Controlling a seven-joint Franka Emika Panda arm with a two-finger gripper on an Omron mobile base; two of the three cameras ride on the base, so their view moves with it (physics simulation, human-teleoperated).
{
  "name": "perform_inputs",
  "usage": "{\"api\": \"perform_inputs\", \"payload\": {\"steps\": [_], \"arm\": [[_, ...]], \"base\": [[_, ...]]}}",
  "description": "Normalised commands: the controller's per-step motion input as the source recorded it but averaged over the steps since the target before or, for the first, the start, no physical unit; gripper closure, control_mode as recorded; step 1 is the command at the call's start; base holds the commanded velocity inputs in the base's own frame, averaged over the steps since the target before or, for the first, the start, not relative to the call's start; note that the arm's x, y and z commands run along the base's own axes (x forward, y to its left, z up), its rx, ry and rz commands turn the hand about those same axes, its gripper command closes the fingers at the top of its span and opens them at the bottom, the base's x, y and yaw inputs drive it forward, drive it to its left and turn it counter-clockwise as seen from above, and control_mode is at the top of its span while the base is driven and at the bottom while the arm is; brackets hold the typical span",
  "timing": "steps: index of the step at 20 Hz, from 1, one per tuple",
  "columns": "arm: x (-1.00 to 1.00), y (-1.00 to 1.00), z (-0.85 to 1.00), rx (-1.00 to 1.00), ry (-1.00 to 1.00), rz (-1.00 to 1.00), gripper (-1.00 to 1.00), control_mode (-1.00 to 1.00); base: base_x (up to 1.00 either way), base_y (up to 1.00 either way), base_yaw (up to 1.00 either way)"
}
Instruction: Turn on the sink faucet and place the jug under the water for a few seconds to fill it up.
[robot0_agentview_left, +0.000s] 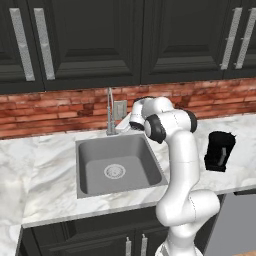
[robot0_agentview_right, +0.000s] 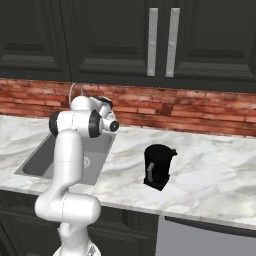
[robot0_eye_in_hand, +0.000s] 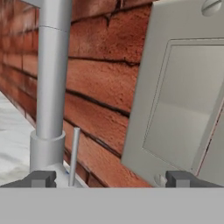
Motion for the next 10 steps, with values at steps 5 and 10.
{"api": "perform_inputs", "payload": {"steps": [5,10], "arm": [[0.24,0.14,-0.05,0.00,0.00,0.00,-1.00,-1.00],[0.27,0.13,-0.01,0.00,0.00,0.00,-1.00,-1.00]], "base": [[0.00,0.00,0.00],[0.00,0.00,0.00]]}}
